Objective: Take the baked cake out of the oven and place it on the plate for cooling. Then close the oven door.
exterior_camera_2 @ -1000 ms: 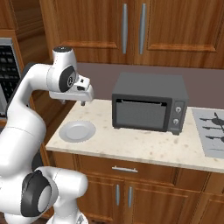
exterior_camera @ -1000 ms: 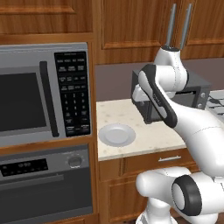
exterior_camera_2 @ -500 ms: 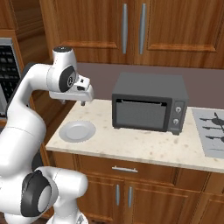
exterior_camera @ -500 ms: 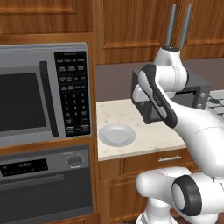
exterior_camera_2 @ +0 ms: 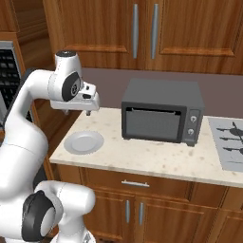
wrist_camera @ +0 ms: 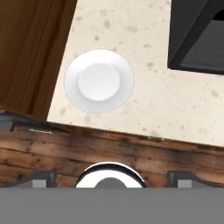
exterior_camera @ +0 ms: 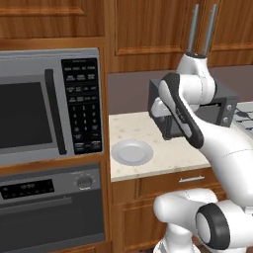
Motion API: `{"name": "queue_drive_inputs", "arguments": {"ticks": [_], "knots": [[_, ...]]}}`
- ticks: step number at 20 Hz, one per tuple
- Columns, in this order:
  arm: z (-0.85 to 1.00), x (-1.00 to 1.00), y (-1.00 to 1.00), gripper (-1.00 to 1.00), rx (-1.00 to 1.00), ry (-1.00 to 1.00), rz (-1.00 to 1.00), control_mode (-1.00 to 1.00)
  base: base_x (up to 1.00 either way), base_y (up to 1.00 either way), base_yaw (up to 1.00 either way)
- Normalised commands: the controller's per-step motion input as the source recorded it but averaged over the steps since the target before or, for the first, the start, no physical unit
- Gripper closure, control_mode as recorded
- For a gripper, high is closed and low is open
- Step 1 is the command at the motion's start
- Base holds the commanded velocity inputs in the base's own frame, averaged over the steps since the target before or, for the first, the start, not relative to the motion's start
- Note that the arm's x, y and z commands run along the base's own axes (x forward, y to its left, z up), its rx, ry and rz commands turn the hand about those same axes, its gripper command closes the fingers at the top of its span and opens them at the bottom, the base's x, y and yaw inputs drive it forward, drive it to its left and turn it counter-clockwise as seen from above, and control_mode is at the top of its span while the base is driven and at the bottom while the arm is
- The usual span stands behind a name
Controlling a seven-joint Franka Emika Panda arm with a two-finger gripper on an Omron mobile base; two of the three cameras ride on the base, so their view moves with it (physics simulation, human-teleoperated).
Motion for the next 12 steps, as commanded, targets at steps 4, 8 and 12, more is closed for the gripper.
{"name": "queue_drive_inputs", "arguments": {"ticks": [4,8,12], "knots": [[0.0,-0.45,0.08,-1.0,-0.03,-0.22,0.23,-1.0,0.0,0.0,0.0],[0.0,-0.4,0.15,-1.0,-0.07,-0.18,0.25,-1.0,0.0,0.0,0.0],[0.0,-0.34,0.23,-1.0,-0.13,-0.08,0.27,-1.0,0.0,0.0,0.0]]}}
